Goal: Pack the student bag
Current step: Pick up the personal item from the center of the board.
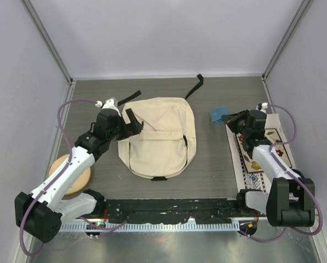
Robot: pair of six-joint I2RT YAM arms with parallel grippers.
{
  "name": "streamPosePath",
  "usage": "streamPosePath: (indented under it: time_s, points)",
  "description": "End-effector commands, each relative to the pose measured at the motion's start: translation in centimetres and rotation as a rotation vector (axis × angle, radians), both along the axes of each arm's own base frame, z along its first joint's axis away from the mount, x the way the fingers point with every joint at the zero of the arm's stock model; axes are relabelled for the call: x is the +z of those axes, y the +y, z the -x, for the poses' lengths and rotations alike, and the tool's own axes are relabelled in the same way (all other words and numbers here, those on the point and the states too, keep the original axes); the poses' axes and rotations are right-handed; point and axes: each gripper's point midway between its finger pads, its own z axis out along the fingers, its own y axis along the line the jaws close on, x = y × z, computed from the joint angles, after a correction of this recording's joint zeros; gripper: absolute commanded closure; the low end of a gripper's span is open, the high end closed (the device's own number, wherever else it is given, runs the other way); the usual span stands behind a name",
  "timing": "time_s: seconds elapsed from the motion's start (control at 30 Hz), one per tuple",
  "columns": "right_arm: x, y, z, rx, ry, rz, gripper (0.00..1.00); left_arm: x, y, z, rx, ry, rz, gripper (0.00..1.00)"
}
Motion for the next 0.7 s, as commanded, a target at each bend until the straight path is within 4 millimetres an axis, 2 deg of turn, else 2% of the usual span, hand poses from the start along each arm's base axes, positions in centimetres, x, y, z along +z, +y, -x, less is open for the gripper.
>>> streamPosePath:
  time_s: [0.0,0.03,0.07,0.13,0.17,0.23,0.3,0.33,0.37,0.43,0.47,0.53,0.6,0.67]
  points:
    - [2.5,1.0,1.1,0.047,-0.053,-0.043,0.99,4.1,-4.6,-0.7,-0.111,-0.075,0.256,0.00]
    - [2.7,1.3,1.3,0.051,-0.059,-0.066,0.99,3.9,-5.3,-0.8,-0.123,-0.062,0.293,0.00]
    - [3.7,1.4,1.5,0.055,-0.088,-0.073,0.99,4.9,-6.3,-1.4,-0.127,-0.086,0.366,0.00]
    - [4.6,1.9,1.8,0.079,-0.106,-0.093,0.99,4.1,-8.2,-1.2,-0.171,-0.042,0.456,0.01]
    - [5.3,2.1,2.0,0.081,-0.120,-0.113,0.99,5.4,-9.4,-1.6,-0.198,-0.085,0.514,0.01]
    - [6.1,2.5,2.3,0.096,-0.146,-0.133,0.99,5.5,-11.4,-2.2,-0.208,-0.068,0.598,0.00]
    - [7.1,3.1,2.7,0.112,-0.172,-0.156,0.99,5.6,-13.5,-1.9,-0.223,-0.034,0.678,0.00]
    - [7.1,3.3,2.9,0.116,-0.171,-0.164,0.99,6.3,-14.5,-2.2,-0.238,-0.052,0.722,0.00]
    - [7.3,3.6,3.0,0.127,-0.177,-0.170,0.99,5.3,-15.9,-2.2,-0.250,-0.018,0.734,0.01]
    - [7.8,4.1,3.4,0.138,-0.190,-0.184,0.99,6.4,-17.4,-2.7,-0.260,-0.029,0.803,0.00]
    - [8.0,4.4,3.5,0.147,-0.196,-0.190,0.99,5.4,-18.6,-2.8,-0.261,-0.008,0.803,0.00]
    - [8.4,6.1,4.2,0.184,-0.208,-0.213,0.99,6.3,-20.0,-3.3,-0.270,-0.028,0.830,0.01]
    - [9.0,6.8,4.5,0.197,-0.225,-0.238,0.99,5.8,-21.4,-3.7,-0.271,-0.022,0.838,0.01]
    - [9.4,7.8,5.0,0.225,-0.235,-0.257,0.99,6.2,-22.1,-4.0,-0.269,-0.038,0.869,0.00]
